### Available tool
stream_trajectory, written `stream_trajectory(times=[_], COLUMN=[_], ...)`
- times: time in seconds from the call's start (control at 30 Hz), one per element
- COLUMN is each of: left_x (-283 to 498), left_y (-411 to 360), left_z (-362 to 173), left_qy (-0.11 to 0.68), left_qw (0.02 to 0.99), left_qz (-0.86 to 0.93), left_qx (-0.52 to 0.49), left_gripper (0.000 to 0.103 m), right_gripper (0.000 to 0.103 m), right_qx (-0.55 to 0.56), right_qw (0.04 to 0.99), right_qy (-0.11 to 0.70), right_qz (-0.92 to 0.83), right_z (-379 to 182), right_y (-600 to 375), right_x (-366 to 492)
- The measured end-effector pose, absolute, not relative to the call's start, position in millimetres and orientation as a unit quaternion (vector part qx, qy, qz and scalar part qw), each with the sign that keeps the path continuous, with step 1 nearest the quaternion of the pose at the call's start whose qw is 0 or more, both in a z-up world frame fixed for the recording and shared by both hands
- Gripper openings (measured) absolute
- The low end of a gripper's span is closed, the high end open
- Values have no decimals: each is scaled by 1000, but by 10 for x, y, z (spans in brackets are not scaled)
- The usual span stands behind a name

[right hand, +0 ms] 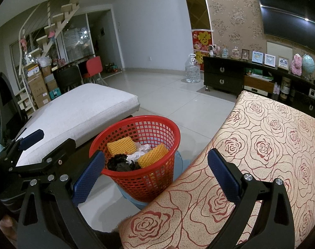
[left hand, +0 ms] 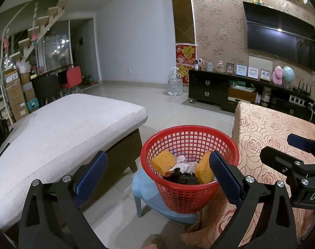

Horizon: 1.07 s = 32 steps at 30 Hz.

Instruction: Collect trash

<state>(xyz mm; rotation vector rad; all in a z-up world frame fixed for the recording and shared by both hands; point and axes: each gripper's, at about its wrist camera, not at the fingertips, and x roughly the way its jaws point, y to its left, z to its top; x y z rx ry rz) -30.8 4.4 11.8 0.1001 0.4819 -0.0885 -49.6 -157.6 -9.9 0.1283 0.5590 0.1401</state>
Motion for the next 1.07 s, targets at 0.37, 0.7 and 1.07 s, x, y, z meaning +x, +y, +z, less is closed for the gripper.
stream_trajectory(times=[0.37, 0.7, 1.07], left_x=[-316, -336, -299], left_y=[41, 44, 25], left_z=[119, 113, 121], left_qy=[239, 229, 252], left_qw=[969, 971, 965], left_qz=[-45, -52, -70], left_qx=[49, 52, 31], left_gripper=[95, 95, 95], right_gripper=[96, 96, 96], right_qx=[64, 72, 123], right_qw=[957, 954, 939], right_qy=[276, 282, 314], right_qz=[69, 65, -65], right_z=[-88, -160, -406], right_y=[-1579, -1587, -2716], right_x=[-489, -526, -862])
